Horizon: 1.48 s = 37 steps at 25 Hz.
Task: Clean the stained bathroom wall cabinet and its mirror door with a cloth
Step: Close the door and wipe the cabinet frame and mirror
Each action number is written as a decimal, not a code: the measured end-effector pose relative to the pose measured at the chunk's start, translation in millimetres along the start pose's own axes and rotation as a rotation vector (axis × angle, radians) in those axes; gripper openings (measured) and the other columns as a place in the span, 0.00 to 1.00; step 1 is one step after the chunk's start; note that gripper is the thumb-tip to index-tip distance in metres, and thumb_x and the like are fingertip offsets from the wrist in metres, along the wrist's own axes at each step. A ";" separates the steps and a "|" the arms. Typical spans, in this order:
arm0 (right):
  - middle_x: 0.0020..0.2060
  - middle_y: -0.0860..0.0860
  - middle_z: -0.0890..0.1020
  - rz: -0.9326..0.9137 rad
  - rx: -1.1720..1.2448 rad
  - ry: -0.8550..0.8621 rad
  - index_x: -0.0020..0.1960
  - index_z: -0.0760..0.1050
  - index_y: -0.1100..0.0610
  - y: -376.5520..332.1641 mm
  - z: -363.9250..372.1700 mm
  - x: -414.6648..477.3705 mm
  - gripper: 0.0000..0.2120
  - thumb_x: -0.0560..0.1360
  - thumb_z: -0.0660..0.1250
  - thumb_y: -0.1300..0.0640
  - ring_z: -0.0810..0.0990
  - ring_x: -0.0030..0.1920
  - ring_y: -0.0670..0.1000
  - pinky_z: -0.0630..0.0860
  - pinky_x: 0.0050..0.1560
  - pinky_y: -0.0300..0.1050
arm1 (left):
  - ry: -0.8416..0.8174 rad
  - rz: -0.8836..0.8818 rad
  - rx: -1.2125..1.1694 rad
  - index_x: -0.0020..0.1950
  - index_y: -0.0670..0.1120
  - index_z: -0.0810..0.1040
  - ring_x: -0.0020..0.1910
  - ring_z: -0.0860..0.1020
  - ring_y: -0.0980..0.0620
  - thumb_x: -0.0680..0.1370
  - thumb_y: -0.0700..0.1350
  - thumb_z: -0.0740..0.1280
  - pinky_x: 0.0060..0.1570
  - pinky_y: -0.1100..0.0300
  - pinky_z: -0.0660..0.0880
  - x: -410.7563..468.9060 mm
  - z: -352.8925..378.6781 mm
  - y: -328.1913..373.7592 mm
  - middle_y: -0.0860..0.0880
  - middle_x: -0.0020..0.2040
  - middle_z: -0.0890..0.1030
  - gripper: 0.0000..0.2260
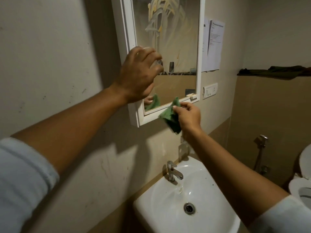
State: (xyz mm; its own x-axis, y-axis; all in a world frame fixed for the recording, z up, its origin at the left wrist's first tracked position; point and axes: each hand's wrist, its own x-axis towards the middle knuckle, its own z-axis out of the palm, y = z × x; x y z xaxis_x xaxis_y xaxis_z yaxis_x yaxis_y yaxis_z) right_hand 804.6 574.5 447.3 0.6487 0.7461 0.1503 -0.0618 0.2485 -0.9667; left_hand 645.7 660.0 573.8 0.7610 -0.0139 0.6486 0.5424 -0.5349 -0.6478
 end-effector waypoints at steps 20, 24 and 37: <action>0.50 0.52 0.78 -0.947 -0.564 0.049 0.57 0.78 0.57 42.1 81.2 -36.9 0.08 0.79 0.71 0.57 0.77 0.48 0.51 0.81 0.41 0.46 | 0.100 -0.725 -1.092 0.76 0.53 0.67 0.71 0.73 0.57 0.83 0.54 0.59 0.70 0.49 0.73 -77.5 -18.2 1.3 0.55 0.73 0.74 0.21; 0.47 0.49 0.80 -0.952 -0.728 -0.124 0.52 0.80 0.56 48.2 51.7 -41.6 0.07 0.78 0.73 0.53 0.78 0.43 0.49 0.82 0.39 0.46 | 0.091 -0.749 -1.104 0.77 0.54 0.67 0.72 0.72 0.56 0.83 0.56 0.58 0.71 0.46 0.73 -77.1 -20.9 4.2 0.55 0.74 0.73 0.22; 0.51 0.49 0.78 -0.863 -0.581 -0.060 0.54 0.76 0.55 45.9 68.5 -35.4 0.07 0.78 0.71 0.57 0.76 0.48 0.48 0.83 0.46 0.48 | 0.060 -0.768 -1.197 0.79 0.54 0.64 0.75 0.68 0.56 0.84 0.56 0.56 0.74 0.46 0.69 -75.4 -24.7 7.5 0.56 0.77 0.69 0.23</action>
State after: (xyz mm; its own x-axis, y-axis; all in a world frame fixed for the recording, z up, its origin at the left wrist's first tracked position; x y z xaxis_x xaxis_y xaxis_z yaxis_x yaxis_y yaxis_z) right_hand 726.9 601.9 411.8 0.2596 0.4895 0.8325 0.7899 0.3883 -0.4747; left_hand 583.6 636.2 529.9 0.3881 0.5834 0.7135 0.1607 -0.8051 0.5710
